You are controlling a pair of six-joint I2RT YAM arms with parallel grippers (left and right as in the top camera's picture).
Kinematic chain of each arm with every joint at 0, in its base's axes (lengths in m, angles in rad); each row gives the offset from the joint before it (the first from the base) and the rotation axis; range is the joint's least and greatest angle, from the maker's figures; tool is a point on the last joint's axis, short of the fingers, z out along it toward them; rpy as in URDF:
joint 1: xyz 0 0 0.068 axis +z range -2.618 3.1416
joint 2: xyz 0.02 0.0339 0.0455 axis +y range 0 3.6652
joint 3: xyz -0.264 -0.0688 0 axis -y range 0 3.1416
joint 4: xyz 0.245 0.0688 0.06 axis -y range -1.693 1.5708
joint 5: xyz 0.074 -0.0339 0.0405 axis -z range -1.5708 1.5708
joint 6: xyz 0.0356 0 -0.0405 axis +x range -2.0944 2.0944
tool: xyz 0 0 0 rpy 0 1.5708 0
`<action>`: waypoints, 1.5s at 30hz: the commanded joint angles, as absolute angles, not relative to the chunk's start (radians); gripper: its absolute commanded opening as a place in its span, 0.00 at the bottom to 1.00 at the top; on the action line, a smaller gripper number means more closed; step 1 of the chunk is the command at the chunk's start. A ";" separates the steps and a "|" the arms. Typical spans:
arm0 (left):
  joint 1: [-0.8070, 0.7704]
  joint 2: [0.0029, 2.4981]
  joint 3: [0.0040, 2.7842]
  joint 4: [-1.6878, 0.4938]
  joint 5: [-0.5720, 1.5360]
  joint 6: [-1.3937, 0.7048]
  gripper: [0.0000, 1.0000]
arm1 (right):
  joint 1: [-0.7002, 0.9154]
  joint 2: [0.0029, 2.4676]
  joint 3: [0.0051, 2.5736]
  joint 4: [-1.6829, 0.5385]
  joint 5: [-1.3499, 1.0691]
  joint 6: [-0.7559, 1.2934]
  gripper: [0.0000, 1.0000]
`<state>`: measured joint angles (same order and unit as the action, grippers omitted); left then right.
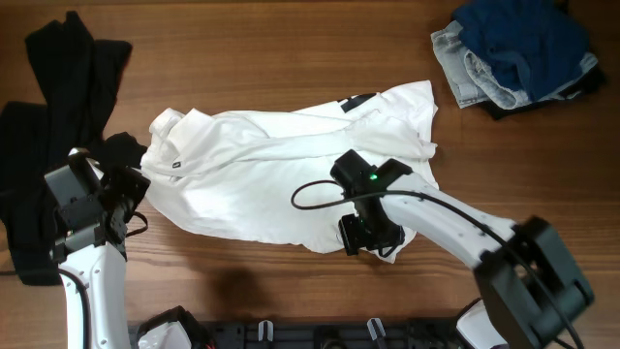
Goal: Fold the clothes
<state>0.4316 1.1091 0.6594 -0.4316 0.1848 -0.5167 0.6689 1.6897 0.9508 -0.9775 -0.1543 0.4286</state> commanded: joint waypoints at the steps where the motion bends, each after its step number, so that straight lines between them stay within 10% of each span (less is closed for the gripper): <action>1: 0.428 1.113 0.670 -0.430 0.193 -0.509 0.04 | 0.640 1.749 0.938 -0.960 -0.092 0.501 0.66; 5: 0.428 1.113 0.670 -0.429 0.190 -0.501 0.04 | 0.623 1.777 0.938 -0.938 -0.043 0.513 0.61; 7: 0.428 1.113 0.670 -0.430 0.190 -0.501 0.04 | 0.623 1.777 0.938 -0.937 -0.039 0.512 0.10; 8: 0.428 1.113 0.670 -0.430 0.190 -0.501 0.04 | 0.623 1.777 0.938 -0.940 -0.025 0.521 0.04; 20: 0.428 0.902 0.670 -0.553 0.137 -0.500 0.04 | 0.496 1.372 1.002 -1.251 -0.154 0.395 0.04; 29: 0.427 1.136 0.670 -0.362 0.142 -0.501 0.04 | 0.188 1.417 1.002 -0.776 -0.208 0.168 0.04; 44: 0.265 1.452 0.670 -0.081 0.118 -0.501 0.04 | 0.186 1.579 1.002 -0.383 -0.202 0.155 0.04; 45: 0.265 1.452 0.670 -0.082 0.116 -0.501 0.04 | 0.186 1.596 1.002 -0.378 -0.203 0.154 0.16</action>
